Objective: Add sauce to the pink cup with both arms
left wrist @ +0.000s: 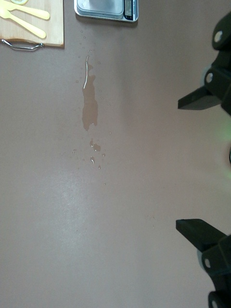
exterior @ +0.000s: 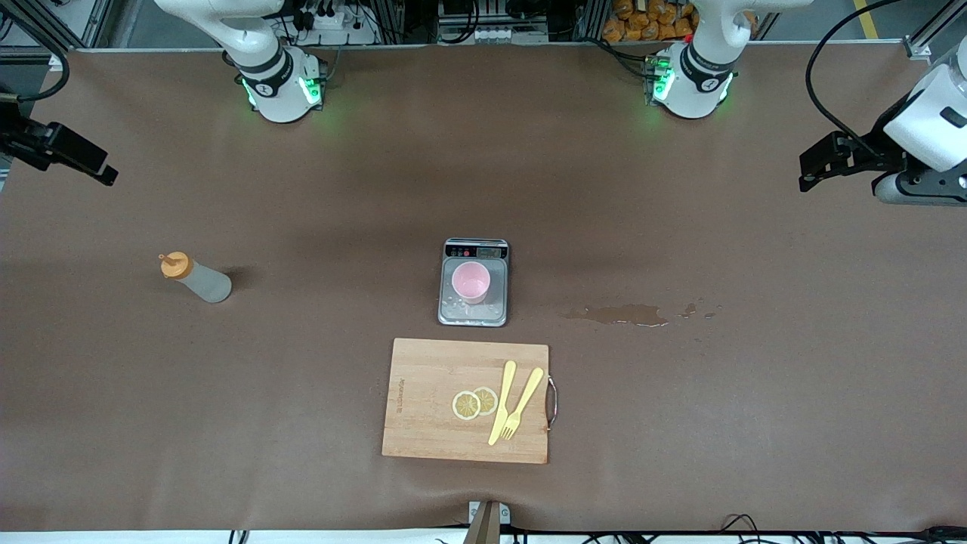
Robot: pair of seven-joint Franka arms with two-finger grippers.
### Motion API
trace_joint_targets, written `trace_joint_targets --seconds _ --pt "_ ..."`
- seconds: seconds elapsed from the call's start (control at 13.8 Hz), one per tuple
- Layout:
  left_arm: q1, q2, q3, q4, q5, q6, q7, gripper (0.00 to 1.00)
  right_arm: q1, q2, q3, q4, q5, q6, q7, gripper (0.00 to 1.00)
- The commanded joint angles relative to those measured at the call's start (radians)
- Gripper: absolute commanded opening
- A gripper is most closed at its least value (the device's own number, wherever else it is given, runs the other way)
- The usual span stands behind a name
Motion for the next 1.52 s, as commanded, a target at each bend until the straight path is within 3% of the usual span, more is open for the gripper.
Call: trace_joint_targets --seconds 0.0,0.51,0.8,1.45 --pt "0.005 0.002 -0.001 0.011 -0.005 -0.010 0.003 1.00 0.000 -0.016 0.004 -0.005 -0.023 0.004 -0.042 1.00" --pt "0.003 0.005 -0.003 0.012 -0.001 -0.010 0.003 1.00 0.005 -0.003 0.003 -0.011 -0.032 0.064 -0.040 1.00" --pt "0.003 0.005 -0.001 0.011 0.001 -0.010 0.003 1.00 -0.006 0.040 0.003 -0.013 -0.048 0.066 -0.030 1.00" --pt "0.002 0.005 -0.004 0.009 0.001 -0.011 -0.006 1.00 -0.015 0.035 0.001 -0.082 -0.038 0.046 -0.025 1.00"
